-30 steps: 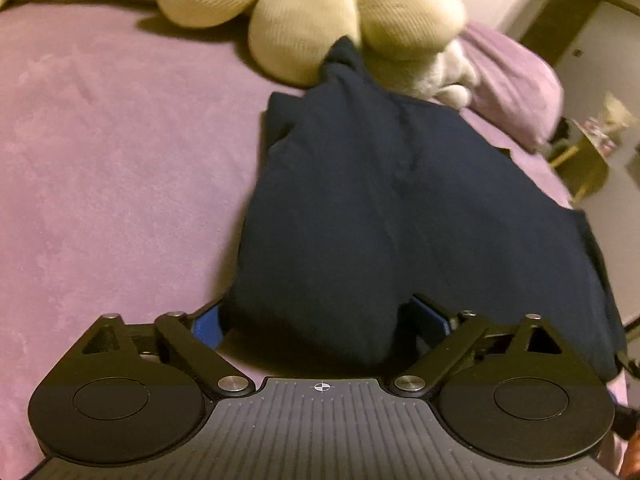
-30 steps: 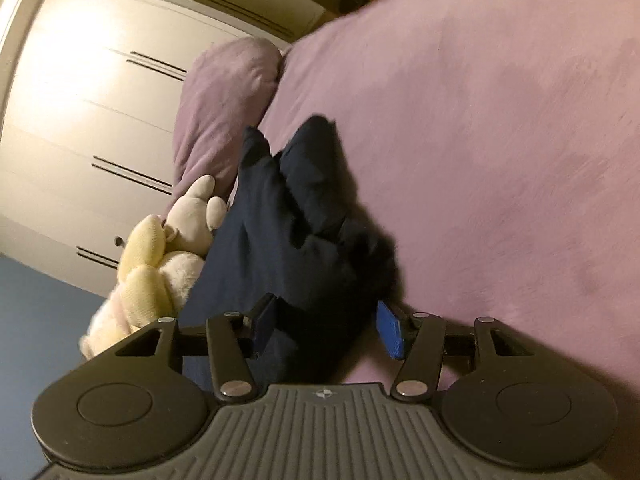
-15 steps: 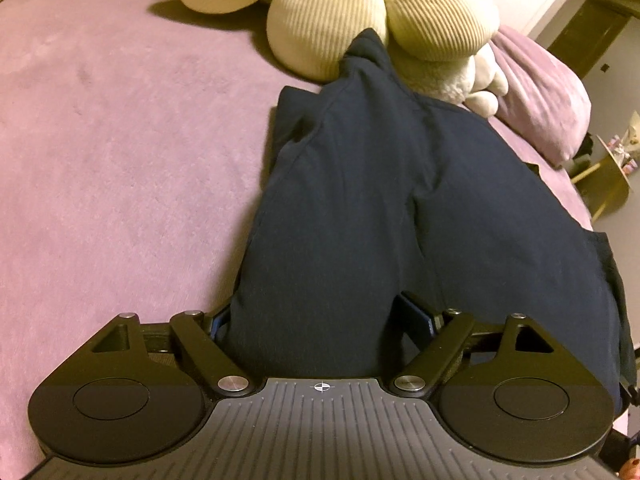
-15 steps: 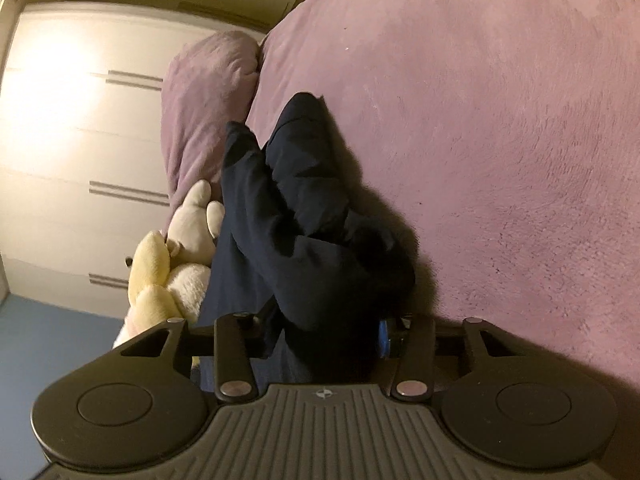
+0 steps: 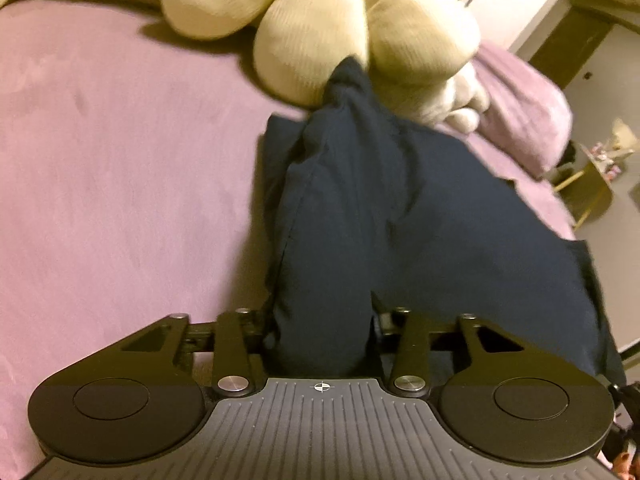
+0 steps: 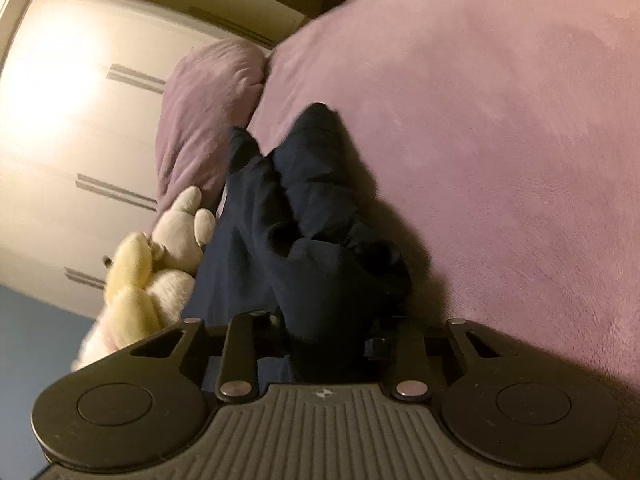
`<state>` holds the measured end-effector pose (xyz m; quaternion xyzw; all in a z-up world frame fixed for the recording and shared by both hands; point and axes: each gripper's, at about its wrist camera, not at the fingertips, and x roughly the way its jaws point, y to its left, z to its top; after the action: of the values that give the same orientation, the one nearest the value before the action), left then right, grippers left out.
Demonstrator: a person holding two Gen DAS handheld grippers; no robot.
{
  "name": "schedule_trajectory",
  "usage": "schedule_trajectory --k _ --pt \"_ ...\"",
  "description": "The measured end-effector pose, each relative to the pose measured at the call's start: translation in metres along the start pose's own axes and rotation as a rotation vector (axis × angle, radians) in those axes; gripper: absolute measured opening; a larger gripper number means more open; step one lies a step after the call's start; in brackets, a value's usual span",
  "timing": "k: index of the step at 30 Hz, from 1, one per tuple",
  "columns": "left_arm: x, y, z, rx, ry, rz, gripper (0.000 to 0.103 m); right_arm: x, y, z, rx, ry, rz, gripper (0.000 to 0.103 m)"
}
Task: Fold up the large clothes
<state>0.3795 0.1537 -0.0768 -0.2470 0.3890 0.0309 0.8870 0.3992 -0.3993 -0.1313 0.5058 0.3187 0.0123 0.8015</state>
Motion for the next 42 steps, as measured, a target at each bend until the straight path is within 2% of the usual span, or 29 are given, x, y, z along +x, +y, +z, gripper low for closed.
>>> schedule_trajectory --k 8,14,19,22,24,25,27,29,30,31,33,36,39,42 --pt "-0.054 -0.004 0.001 0.021 -0.055 -0.096 0.036 -0.026 0.022 0.005 -0.067 -0.002 0.022 0.020" --pt "-0.114 0.008 -0.039 0.074 -0.034 -0.126 0.036 -0.071 0.020 -0.003 -0.110 0.033 0.040 0.020" --pt "-0.163 0.027 -0.105 0.106 0.055 -0.080 0.038 -0.131 -0.008 -0.041 -0.136 0.100 0.005 0.020" --pt "-0.170 0.032 -0.132 0.137 0.091 -0.003 0.050 -0.168 -0.029 -0.067 -0.162 0.120 -0.038 0.022" --pt "-0.173 0.033 -0.133 0.136 0.077 0.049 0.058 -0.185 -0.039 -0.077 -0.166 0.129 -0.053 0.030" --pt "-0.178 0.032 -0.130 0.135 0.053 0.069 0.059 -0.189 -0.040 -0.077 -0.163 0.135 -0.079 0.036" --pt "-0.187 0.031 -0.120 0.127 0.004 0.070 0.063 -0.198 -0.036 -0.070 -0.173 0.130 -0.126 0.038" --pt "-0.194 0.031 -0.110 0.112 -0.056 0.092 0.071 -0.206 -0.020 -0.064 -0.235 0.111 -0.140 0.039" --pt "-0.195 0.030 -0.104 0.114 -0.077 0.105 0.071 -0.208 -0.010 -0.064 -0.292 0.095 -0.159 0.042" --pt "-0.195 0.027 -0.103 0.121 -0.081 0.111 0.071 -0.211 0.000 -0.066 -0.358 0.070 -0.192 0.048" --pt "-0.187 0.020 -0.095 0.144 -0.086 0.123 0.072 -0.216 0.020 -0.069 -0.492 -0.016 -0.285 0.050" --pt "-0.163 0.001 -0.088 0.202 -0.133 0.155 0.078 -0.212 0.040 -0.068 -0.606 -0.072 -0.279 0.050" --pt "-0.132 -0.019 -0.082 0.261 -0.178 0.193 0.081 -0.180 0.057 -0.063 -0.662 -0.082 -0.268 0.050" --pt "-0.104 -0.030 -0.077 0.316 -0.213 0.232 0.087 -0.127 0.069 -0.059 -0.711 -0.061 -0.322 0.050"
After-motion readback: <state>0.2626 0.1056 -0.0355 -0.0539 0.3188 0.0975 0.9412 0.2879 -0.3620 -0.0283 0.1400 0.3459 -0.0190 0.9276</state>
